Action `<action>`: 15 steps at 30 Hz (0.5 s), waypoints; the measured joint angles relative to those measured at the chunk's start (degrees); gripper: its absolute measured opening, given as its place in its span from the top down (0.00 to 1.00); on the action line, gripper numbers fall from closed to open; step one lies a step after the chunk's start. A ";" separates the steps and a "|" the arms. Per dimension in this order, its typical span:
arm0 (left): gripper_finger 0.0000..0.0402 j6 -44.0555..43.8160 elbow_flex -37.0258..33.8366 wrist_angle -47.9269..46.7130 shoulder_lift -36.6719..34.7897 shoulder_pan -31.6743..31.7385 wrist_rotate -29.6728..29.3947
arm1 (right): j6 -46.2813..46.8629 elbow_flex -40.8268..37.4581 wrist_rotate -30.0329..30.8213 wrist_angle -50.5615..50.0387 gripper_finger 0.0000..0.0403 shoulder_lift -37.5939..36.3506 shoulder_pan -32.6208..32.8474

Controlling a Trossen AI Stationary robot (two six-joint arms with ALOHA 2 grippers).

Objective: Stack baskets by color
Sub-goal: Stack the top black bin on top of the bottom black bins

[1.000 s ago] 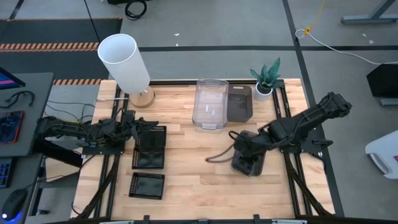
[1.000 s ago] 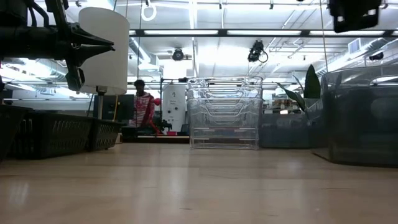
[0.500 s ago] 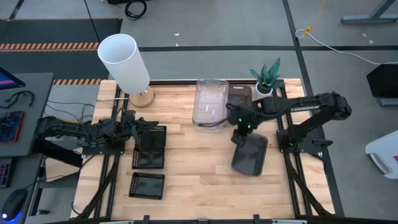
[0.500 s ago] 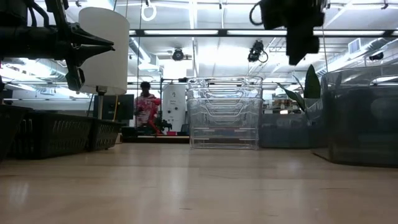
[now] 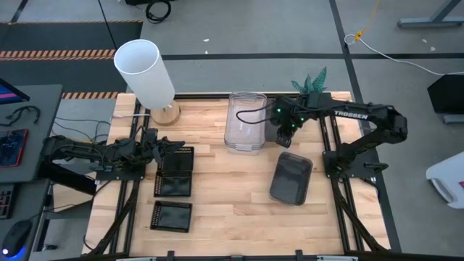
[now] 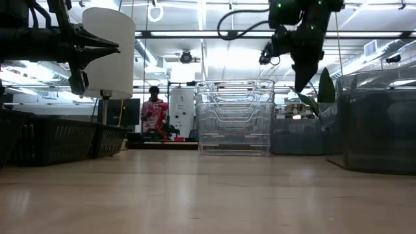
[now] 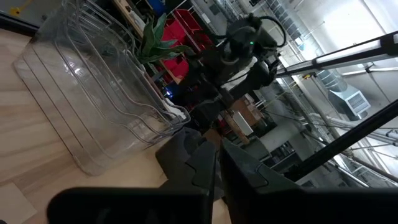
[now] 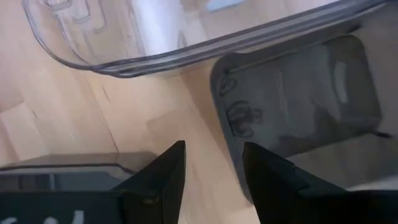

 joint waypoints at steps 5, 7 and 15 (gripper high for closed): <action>0.92 0.00 0.00 0.00 0.02 -0.01 0.00 | -3.20 -4.60 -2.70 5.58 0.56 0.04 -1.21; 0.91 0.01 0.00 0.01 0.00 0.00 0.00 | -4.02 -6.11 -2.29 7.95 0.54 0.04 -1.21; 0.93 0.02 0.00 0.00 0.02 -0.01 0.00 | -6.29 -11.44 1.02 13.10 0.44 0.04 -1.32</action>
